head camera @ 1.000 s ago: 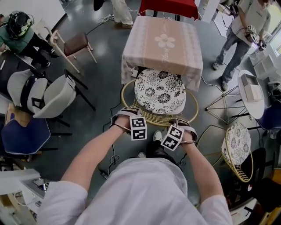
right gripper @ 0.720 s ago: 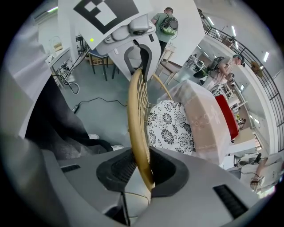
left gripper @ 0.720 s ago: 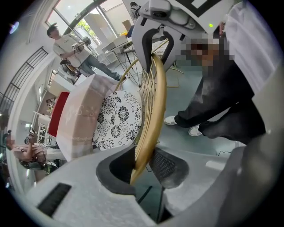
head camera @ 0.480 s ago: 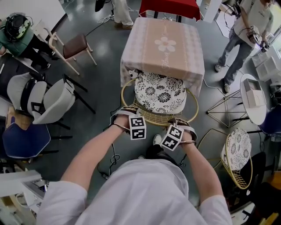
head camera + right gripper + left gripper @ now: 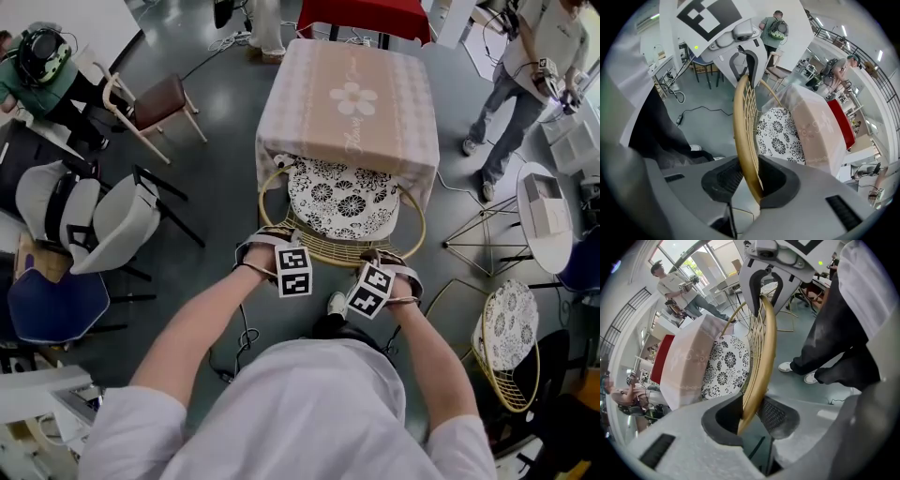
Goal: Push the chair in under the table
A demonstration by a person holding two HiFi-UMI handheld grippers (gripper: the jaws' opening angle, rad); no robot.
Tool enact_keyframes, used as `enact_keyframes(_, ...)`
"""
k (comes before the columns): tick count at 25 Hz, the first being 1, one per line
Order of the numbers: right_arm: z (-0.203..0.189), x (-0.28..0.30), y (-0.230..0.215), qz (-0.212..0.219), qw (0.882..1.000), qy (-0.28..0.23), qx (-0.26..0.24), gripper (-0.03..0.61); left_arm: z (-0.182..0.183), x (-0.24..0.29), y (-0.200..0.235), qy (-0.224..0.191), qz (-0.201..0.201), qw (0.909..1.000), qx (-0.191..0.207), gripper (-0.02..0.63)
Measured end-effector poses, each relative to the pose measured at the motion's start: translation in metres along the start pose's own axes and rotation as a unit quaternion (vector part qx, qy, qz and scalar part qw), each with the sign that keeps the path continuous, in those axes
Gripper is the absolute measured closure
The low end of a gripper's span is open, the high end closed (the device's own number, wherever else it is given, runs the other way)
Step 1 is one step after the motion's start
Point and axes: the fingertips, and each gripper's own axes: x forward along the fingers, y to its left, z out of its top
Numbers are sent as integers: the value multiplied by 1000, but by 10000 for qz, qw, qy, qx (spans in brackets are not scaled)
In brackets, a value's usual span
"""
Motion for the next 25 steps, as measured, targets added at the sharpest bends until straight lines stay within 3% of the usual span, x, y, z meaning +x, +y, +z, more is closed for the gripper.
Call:
enact_keyframes(16, -7, 14, -51, -73, 9999, 40, -97, 500, 12, 15, 43, 97, 33, 9999, -115, 523)
enact_keyframes(25, -5, 18, -54, 94, 9997, -106, -195, 495, 11, 18, 47, 86, -34, 9999, -80, 523)
